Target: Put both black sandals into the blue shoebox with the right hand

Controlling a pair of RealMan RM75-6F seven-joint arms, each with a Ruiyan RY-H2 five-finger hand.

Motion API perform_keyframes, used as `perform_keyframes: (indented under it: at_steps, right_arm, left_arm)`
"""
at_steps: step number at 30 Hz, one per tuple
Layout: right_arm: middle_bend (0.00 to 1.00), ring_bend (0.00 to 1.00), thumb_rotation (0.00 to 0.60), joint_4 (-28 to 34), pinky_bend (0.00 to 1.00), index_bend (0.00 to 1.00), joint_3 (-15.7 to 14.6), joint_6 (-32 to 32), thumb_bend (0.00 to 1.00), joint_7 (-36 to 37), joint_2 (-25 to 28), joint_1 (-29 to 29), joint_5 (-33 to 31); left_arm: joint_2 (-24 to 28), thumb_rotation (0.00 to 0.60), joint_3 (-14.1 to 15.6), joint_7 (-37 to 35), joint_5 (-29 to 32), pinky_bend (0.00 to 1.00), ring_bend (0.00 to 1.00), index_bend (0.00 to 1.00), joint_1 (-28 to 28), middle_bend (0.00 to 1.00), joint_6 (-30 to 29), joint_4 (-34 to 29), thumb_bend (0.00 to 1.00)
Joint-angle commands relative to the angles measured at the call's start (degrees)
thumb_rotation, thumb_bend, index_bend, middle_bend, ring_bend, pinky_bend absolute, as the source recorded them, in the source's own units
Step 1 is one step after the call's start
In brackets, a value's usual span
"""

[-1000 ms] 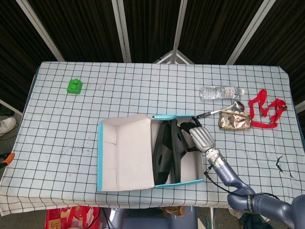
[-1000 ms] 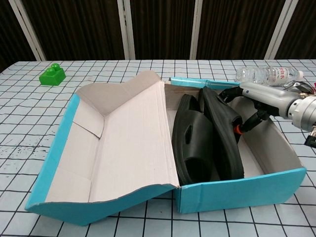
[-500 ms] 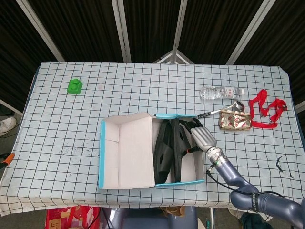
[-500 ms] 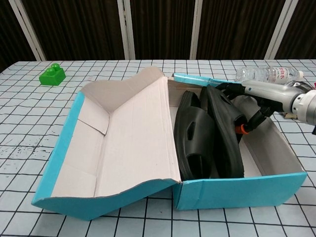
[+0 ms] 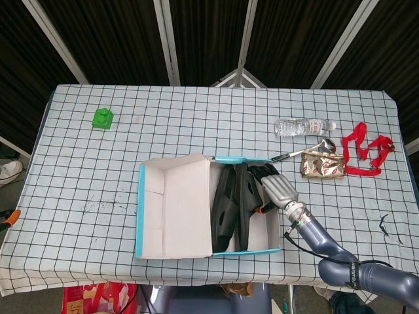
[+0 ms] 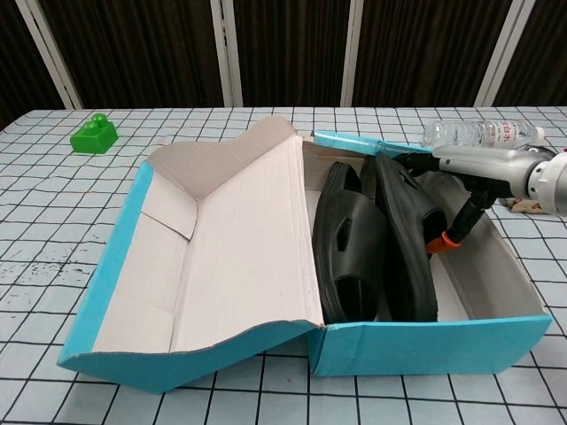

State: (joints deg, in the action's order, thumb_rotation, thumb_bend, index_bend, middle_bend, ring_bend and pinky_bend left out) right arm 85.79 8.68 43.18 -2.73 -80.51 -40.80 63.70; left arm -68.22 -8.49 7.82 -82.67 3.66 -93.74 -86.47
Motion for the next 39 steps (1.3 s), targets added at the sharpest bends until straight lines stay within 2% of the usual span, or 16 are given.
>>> perform_keyframes:
  at_steps: [1, 30, 39]
  right_arm:
    - [0.08, 0.08, 0.6, 1.34, 0.0, 0.0, 0.03, -0.15, 0.15, -1.51, 1.12, -0.45, -1.09]
    - [0.06, 0.06, 0.6, 17.94, 0.0, 0.0, -0.72, 5.46, 0.15, -16.84, 9.99, -4.08, -16.13]
    - [0.06, 0.06, 0.6, 25.52, 0.0, 0.0, 0.55, 9.32, 0.15, -17.15, 14.47, -3.94, -18.05]
  left_arm:
    - [-0.01, 0.6, 0.01, 0.02, 0.03, 0.02, 0.0, 0.05, 0.03, 0.0, 0.09, 0.02, 0.19]
    - [0.71, 0.6, -0.01, -2.08, 0.52, 0.02, 0.0, 0.05, 0.15, 0.0, 1.07, 0.04, 0.19]
    - [1.55, 0.6, 0.09, -3.98, -0.03, 0.02, 0.0, 0.05, -0.31, 0.0, 0.35, -0.17, 0.19]
